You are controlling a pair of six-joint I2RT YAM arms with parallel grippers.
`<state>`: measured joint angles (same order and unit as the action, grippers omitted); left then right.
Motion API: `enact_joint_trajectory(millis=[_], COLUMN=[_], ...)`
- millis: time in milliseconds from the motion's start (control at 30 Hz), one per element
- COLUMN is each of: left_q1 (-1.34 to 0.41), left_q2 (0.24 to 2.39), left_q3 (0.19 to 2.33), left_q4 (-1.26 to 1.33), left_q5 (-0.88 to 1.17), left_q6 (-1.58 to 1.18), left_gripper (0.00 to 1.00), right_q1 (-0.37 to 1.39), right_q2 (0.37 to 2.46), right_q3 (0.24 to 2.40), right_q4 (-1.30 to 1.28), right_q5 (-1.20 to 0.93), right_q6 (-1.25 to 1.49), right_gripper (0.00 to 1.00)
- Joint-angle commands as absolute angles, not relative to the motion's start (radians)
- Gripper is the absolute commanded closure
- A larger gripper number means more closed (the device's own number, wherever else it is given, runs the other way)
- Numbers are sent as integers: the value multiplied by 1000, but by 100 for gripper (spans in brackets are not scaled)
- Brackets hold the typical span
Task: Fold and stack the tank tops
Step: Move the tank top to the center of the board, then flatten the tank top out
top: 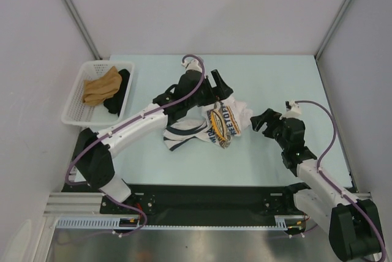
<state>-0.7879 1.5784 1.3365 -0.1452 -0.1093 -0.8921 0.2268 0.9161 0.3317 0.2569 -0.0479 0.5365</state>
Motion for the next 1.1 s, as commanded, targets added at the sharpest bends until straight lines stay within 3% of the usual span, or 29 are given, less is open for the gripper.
enact_joint_trajectory(millis=[0, 200, 300, 400, 533, 633, 833, 900, 933, 1000, 1033, 1067], left_q1=[-752, -723, -709, -704, -704, -704, -706, -706, -706, -706, -706, -706], left_q2=[1542, 1461, 1411, 1399, 1488, 1555, 1626, 1628, 1623, 1614, 1611, 1606], left_q3=[1411, 1293, 1204, 1129, 1118, 1121, 1115, 1106, 1089, 1071, 1060, 1058], left_q4=[-284, -402, -426, -433, -448, -410, -371, -367, -351, -327, -312, -305], left_q5=[-58, -220, -258, -284, -252, -219, -192, -193, -192, -169, -163, -155], left_q6=[-735, -603, -549, -480, -437, -437, -407, -408, -407, -397, -391, -381], left_gripper=[6, 6, 7, 9, 23, 28, 29, 29, 29, 28, 28, 28], right_q1=[230, 232, 238, 241, 242, 236, 245, 242, 241, 242, 242, 238], right_q2=[891, 1008, 1116, 1204, 1267, 1389, 1646, 1736, 1759, 1789, 1786, 1776], right_q3=[310, 360, 422, 527, 612, 710, 1004, 1067, 1089, 1121, 1123, 1111], right_q4=[238, 247, 258, 180, 153, 141, 7, -55, -73, -101, -109, -120], right_q5=[29, 9, -81, -65, -2, -2, -35, -35, -34, -35, -32, -28], right_q6=[512, 496, 480, 492, 512, 525, 531, 532, 534, 525, 525, 523], right_gripper=[9, 11, 25, 25, 24, 24, 21, 28, 42, 59, 79, 89])
